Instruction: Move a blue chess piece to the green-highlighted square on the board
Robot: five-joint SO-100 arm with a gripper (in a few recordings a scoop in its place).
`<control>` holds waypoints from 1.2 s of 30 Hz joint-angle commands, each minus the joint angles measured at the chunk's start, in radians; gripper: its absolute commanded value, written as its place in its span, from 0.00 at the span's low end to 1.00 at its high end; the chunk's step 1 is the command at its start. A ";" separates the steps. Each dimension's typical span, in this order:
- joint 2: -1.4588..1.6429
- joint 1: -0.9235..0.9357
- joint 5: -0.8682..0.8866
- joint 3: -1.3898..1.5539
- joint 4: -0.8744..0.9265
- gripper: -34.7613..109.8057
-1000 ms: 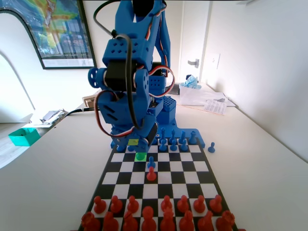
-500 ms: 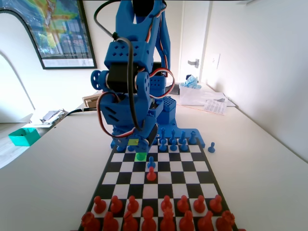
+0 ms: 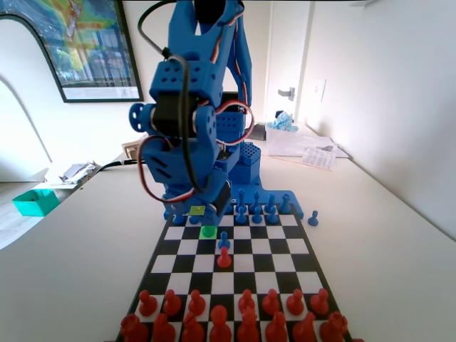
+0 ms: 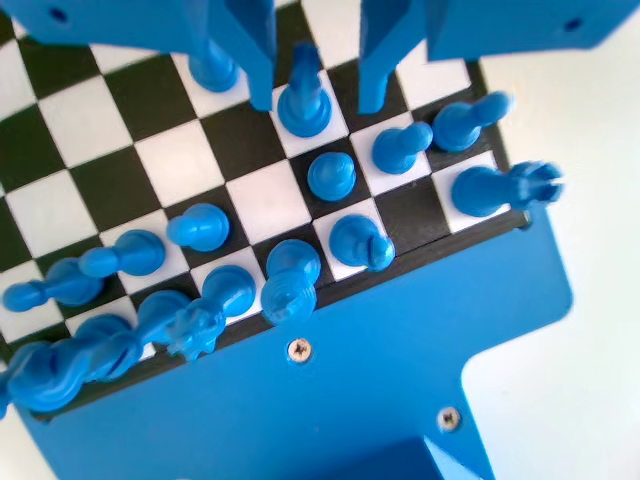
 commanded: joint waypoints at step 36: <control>1.239 0.043 -0.388 0.212 0.362 0.25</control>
